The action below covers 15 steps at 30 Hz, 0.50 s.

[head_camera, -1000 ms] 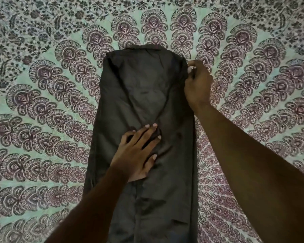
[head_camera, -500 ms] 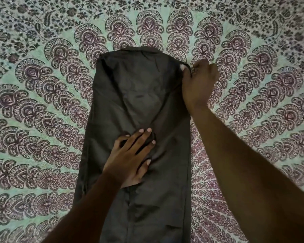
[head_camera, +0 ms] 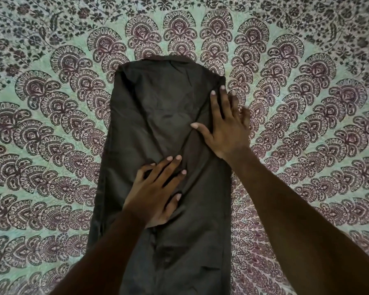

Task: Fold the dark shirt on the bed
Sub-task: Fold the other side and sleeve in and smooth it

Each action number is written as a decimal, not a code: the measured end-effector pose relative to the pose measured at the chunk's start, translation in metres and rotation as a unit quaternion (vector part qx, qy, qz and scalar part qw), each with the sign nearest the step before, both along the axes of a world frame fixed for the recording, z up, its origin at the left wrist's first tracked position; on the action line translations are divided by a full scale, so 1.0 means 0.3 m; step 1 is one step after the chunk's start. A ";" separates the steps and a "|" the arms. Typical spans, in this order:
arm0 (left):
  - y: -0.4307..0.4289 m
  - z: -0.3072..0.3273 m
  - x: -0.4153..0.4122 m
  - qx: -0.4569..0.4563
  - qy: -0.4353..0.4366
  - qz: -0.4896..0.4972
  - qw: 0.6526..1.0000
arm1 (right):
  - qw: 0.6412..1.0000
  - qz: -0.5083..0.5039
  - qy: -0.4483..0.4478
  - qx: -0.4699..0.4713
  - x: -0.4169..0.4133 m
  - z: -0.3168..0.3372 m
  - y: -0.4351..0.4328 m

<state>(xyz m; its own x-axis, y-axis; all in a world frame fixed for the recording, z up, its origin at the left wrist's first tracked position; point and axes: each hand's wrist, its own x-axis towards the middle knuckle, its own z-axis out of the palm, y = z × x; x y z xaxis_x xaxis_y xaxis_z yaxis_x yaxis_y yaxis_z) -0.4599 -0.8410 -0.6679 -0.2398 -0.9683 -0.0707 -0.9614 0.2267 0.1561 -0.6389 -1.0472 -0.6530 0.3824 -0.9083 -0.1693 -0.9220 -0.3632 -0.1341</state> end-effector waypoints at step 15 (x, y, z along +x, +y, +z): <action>0.002 -0.031 0.005 -0.001 0.011 0.003 1.000 | 0.999 0.016 -0.011 -0.051 0.005 0.021 0.235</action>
<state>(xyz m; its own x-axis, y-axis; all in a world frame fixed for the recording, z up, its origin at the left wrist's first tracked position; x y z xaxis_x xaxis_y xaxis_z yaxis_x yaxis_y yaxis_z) -0.4583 -0.8405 -0.6773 -0.2347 -0.9699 -0.0643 -0.9593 0.2204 0.1766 -0.6376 -0.9768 -0.6466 0.4139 -0.9077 -0.0685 -0.9071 -0.4050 -0.1148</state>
